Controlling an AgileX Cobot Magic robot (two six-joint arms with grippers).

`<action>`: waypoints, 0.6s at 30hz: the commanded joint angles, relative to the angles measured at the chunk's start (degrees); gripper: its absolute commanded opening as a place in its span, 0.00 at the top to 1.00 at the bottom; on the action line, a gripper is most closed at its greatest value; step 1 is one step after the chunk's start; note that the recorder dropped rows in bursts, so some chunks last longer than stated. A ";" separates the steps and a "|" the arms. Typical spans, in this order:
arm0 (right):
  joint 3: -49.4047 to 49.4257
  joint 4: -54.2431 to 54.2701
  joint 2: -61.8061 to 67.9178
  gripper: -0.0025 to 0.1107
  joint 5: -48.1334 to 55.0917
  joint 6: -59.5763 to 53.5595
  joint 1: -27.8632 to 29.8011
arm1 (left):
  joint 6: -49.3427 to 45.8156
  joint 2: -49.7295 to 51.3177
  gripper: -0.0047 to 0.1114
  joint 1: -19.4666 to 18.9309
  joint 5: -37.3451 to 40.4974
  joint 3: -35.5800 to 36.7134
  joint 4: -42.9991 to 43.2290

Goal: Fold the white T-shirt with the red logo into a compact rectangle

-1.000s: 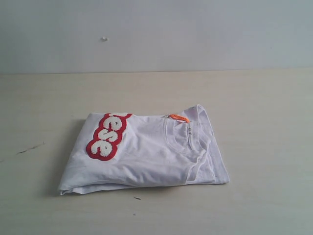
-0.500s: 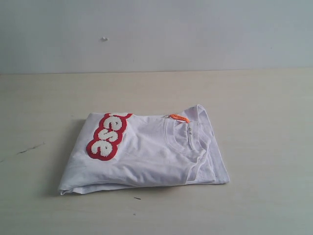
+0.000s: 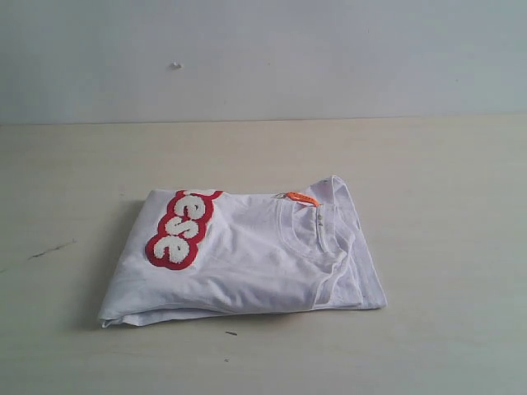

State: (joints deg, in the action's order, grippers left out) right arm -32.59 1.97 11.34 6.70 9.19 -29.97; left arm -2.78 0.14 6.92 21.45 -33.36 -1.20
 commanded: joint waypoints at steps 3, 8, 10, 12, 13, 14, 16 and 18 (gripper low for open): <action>0.33 0.61 -0.13 0.98 -0.46 0.06 -0.05 | 7.78 -0.14 0.96 -0.63 -18.20 10.56 7.86; 0.33 0.61 -0.13 0.98 -0.46 0.06 -0.05 | 7.54 -0.14 0.96 -0.77 -19.72 16.83 13.06; 0.33 0.61 -0.13 0.98 -0.46 0.06 -0.05 | 7.12 -0.14 0.96 -1.27 -21.45 19.45 13.18; 0.33 0.61 -0.13 0.98 -0.46 0.06 -0.05 | 7.12 -0.14 0.96 -1.86 -23.32 22.18 13.18; 0.33 0.61 -0.13 0.98 -0.46 0.06 -0.05 | 7.12 -0.14 0.96 -1.95 -23.96 23.57 12.99; 0.33 0.61 -0.13 0.98 -0.46 0.06 -0.05 | 7.12 -0.14 0.96 -1.95 -23.98 24.36 12.99; 0.33 0.61 -0.13 0.98 -0.46 0.06 -0.05 | 7.12 -0.14 0.96 -1.95 -24.08 25.89 12.99; 0.33 0.61 -0.13 0.98 -0.46 0.06 -0.05 | 7.12 -0.14 0.96 -1.95 -23.96 27.06 12.99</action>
State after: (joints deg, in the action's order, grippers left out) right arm -32.59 2.36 11.34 6.70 9.19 -29.97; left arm 4.08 0.24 5.05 -1.34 -7.98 11.52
